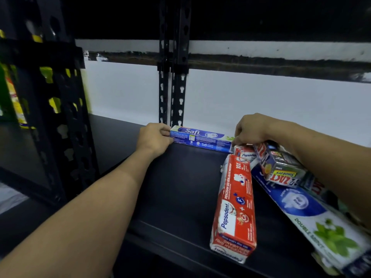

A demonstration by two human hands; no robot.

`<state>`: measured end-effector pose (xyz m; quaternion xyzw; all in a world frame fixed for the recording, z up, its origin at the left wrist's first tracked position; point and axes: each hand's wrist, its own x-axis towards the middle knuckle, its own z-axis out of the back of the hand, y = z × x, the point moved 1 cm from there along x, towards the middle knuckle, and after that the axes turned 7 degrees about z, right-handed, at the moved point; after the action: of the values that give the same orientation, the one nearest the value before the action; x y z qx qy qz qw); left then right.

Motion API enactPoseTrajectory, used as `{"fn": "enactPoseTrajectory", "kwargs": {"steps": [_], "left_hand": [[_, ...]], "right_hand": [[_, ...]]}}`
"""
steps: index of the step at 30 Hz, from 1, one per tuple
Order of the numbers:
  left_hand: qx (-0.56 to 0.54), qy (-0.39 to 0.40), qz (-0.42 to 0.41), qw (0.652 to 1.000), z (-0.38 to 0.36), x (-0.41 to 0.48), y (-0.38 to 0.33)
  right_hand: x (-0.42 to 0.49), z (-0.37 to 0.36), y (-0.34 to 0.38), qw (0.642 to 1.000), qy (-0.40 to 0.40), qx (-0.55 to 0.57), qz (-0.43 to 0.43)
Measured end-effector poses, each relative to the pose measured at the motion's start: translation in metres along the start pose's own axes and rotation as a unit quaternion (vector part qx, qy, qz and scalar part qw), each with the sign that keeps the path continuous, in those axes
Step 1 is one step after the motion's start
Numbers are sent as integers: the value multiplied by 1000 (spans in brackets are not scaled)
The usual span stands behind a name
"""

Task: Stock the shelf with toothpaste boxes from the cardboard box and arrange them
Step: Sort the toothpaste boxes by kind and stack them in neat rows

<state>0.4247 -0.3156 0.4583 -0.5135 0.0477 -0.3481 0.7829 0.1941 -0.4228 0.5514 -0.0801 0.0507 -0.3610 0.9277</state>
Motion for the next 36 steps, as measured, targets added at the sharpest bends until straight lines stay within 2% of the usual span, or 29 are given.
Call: {"fn": "enactPoseTrajectory", "kwargs": {"steps": [12,36], "left_hand": [[-4,-11,5,1000,2,0,0],[-9,20,-12,1000,1,1,2]], "right_hand": [[3,-4,-6,997,-44,61,13],[0,-6,-3,998,-43,46,-3]]}}
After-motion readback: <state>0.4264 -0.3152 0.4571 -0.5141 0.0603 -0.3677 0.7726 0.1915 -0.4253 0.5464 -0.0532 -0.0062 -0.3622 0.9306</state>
